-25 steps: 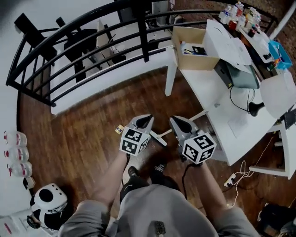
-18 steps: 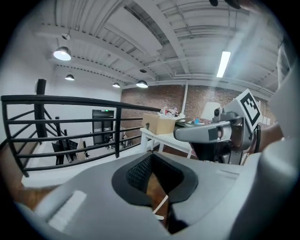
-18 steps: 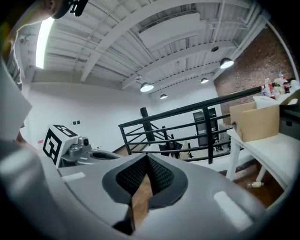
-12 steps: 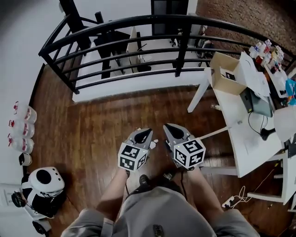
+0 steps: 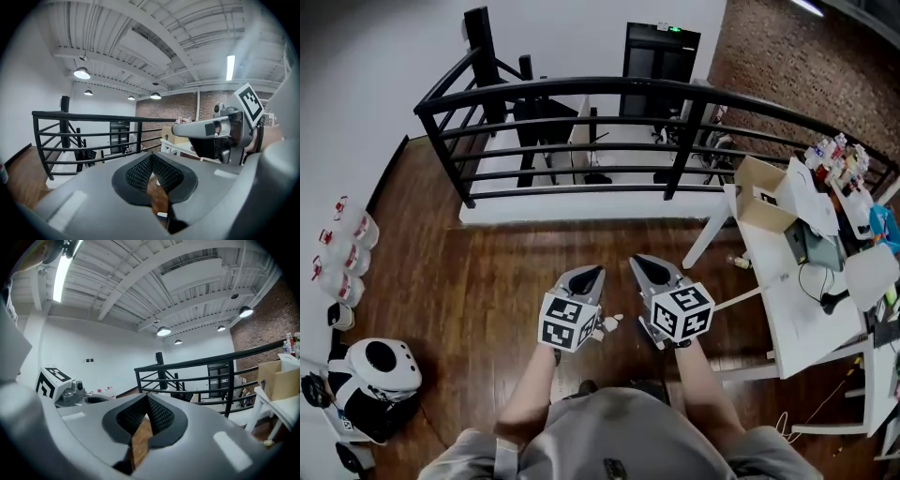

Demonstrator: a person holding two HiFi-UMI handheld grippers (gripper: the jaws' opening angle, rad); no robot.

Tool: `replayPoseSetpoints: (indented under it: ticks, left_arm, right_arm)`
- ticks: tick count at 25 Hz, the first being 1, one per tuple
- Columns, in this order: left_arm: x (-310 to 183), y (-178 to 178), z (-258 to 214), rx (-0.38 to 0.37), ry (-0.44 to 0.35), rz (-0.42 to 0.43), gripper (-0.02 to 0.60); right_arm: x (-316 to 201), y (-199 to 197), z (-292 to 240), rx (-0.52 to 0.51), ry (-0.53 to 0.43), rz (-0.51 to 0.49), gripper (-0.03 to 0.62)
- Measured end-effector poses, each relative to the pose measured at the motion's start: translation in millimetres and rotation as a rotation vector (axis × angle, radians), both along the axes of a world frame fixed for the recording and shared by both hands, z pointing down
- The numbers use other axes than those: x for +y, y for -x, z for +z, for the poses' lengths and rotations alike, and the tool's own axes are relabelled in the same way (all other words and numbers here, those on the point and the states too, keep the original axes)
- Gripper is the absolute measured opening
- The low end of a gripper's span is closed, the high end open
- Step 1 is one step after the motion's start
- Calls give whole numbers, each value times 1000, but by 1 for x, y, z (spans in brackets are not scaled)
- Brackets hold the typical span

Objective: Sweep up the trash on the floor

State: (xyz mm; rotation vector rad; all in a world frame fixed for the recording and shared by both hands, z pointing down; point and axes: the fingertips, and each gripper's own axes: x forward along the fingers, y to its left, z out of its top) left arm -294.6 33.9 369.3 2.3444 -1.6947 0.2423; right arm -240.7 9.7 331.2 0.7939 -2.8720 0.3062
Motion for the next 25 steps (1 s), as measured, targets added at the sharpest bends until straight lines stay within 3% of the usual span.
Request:
replayPoseSetpoints:
  ticks: [11, 25]
  left_arm:
    - [5, 13, -23, -20, -38, 8, 8]
    - [8, 23, -29, -19, -57, 8, 8]
  right_arm:
    - [4, 20, -36, -60, -44, -15, 0]
    - [8, 27, -43, -68, -46, -20, 0]
